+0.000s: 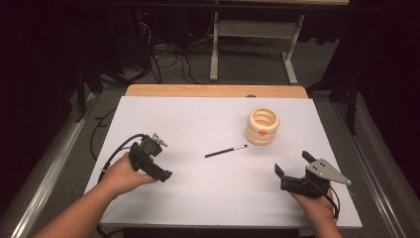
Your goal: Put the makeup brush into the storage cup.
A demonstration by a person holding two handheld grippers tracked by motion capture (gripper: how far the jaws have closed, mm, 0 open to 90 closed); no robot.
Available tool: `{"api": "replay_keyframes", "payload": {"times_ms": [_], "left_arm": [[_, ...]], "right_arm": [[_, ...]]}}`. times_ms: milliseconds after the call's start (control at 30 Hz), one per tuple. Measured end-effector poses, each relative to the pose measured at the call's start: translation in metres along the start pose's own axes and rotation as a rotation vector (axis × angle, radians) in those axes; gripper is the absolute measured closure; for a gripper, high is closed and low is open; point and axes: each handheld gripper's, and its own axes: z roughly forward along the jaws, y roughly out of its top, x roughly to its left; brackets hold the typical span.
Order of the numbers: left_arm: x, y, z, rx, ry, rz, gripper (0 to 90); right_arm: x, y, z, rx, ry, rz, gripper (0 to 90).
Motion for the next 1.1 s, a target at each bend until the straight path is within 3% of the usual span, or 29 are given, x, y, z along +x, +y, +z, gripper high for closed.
{"api": "replay_keyframes", "payload": {"times_ms": [67, 200, 467, 1100], "left_arm": [[0.000, 0.002, 0.000, 0.007, -0.005, 0.007, 0.6], [0.001, 0.012, 0.001, 0.037, -0.058, 0.042, 0.6], [-0.001, 0.036, -0.001, 0.054, -0.044, 0.083, 0.6], [-0.010, 0.080, 0.011, 0.075, -0.058, 0.132, 1.1]], "right_arm": [[0.000, 0.000, 0.000, 0.003, 0.002, 0.004, 0.8], [0.000, 0.000, 0.000, 0.003, 0.002, 0.003, 0.7], [0.000, 0.000, 0.000, 0.002, 0.002, 0.001, 0.7], [-0.001, 0.000, 0.000, -0.002, 0.002, 0.003, 0.7]]}}
